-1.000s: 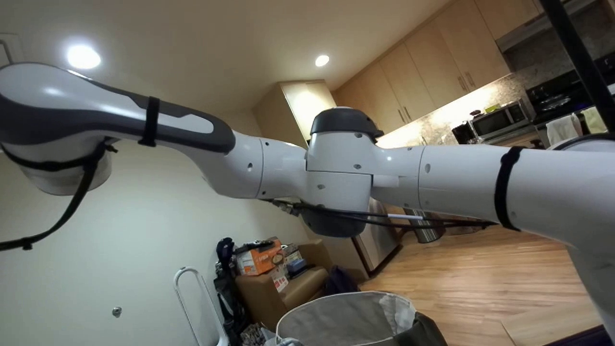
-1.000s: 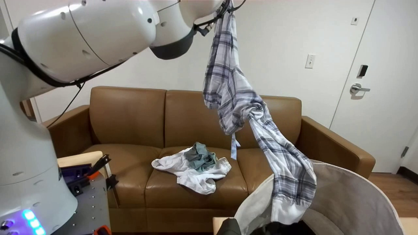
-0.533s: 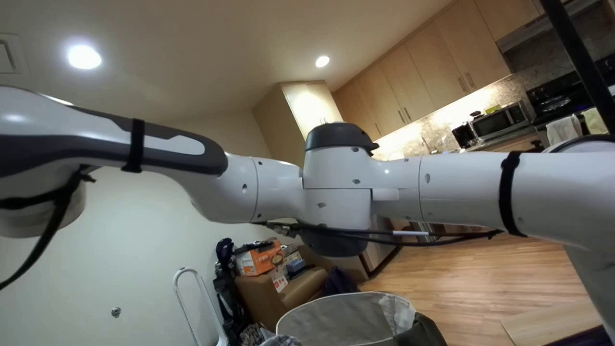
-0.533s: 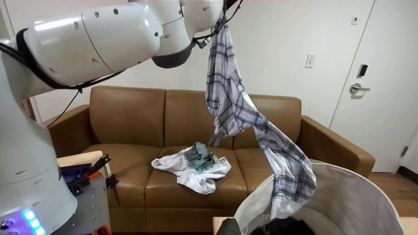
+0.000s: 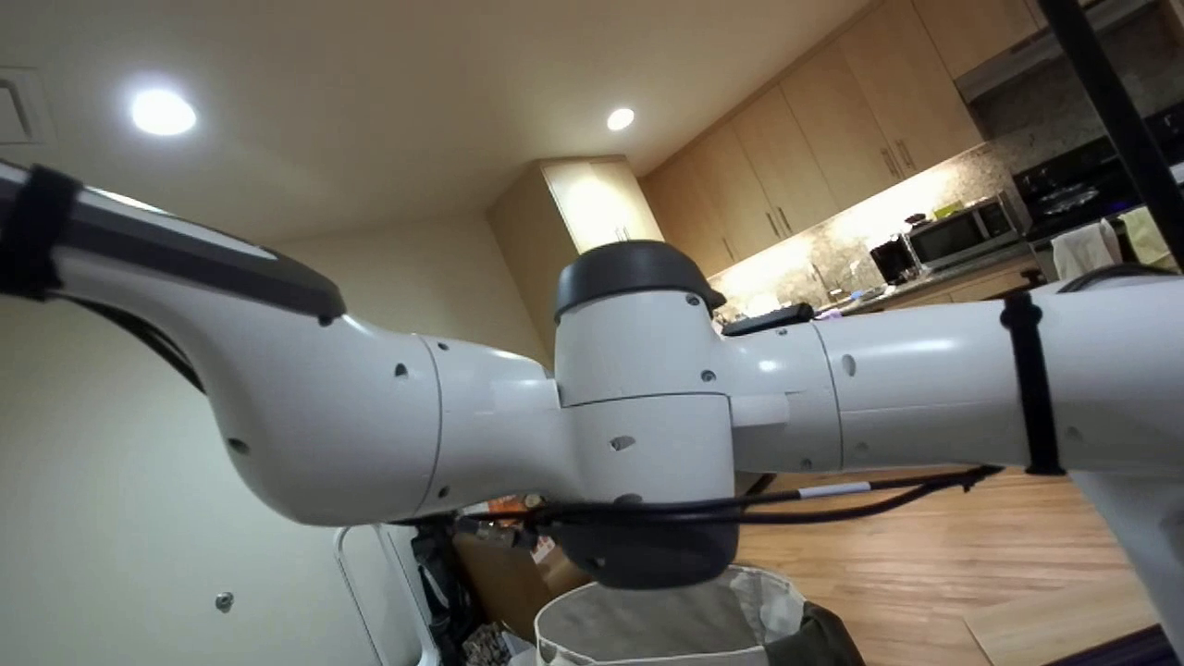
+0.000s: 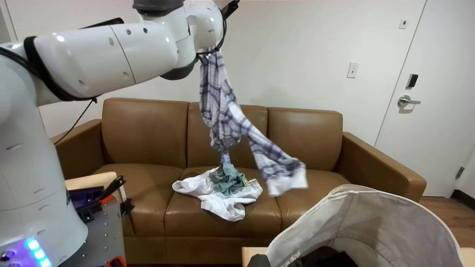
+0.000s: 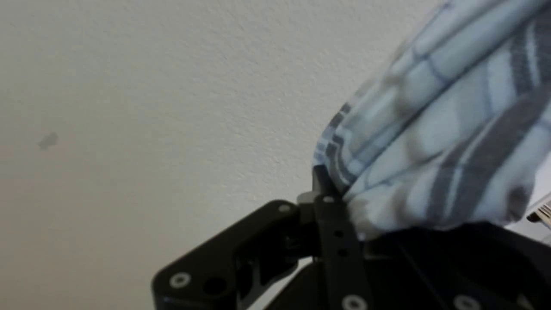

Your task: Take the clothes out of the basket and put them on the couch

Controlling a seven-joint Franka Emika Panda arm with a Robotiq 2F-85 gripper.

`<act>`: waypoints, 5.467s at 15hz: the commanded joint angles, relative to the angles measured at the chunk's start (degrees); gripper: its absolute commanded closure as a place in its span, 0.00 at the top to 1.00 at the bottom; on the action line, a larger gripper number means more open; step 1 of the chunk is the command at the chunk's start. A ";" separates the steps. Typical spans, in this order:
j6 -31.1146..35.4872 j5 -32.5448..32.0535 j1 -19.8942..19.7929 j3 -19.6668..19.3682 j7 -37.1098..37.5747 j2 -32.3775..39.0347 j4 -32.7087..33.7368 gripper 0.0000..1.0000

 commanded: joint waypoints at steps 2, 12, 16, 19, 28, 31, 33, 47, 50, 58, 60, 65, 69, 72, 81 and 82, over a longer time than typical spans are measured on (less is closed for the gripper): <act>-7.43 7.80 5.29 6.47 -10.77 3.00 7.15 0.04; -3.08 5.89 -16.94 -9.25 11.99 0.52 -8.83 0.03; 0.27 6.57 -26.17 -10.91 19.83 0.37 -21.22 0.03; -0.25 7.09 -32.91 -11.32 27.49 -1.01 -30.85 0.04; 8.16 16.71 -48.28 -9.45 32.50 -7.22 -55.31 0.04; 10.64 16.28 -46.42 -10.43 30.57 -6.01 -52.93 0.06; 11.70 16.16 -46.61 -10.19 30.95 -5.98 -52.94 0.06; 24.66 17.48 -43.13 -36.95 49.51 -30.98 -70.57 0.05; 22.50 15.84 -42.24 -37.32 47.02 -26.32 -69.12 0.06; 33.92 17.09 -29.99 -53.84 58.01 -36.62 -68.57 0.05; 38.81 17.34 -22.55 -63.36 63.04 -39.70 -70.57 0.05; 39.13 22.91 0.30 -86.71 72.17 -41.60 -73.55 0.05; 30.02 26.43 16.66 -95.91 80.89 -35.44 -69.04 0.05; 25.58 26.41 15.07 -87.63 81.46 -30.41 -64.27 0.05; 19.68 26.96 16.71 -88.67 82.38 -25.62 -54.39 0.49; 18.69 27.42 16.45 -88.91 82.83 -26.02 -53.84 0.56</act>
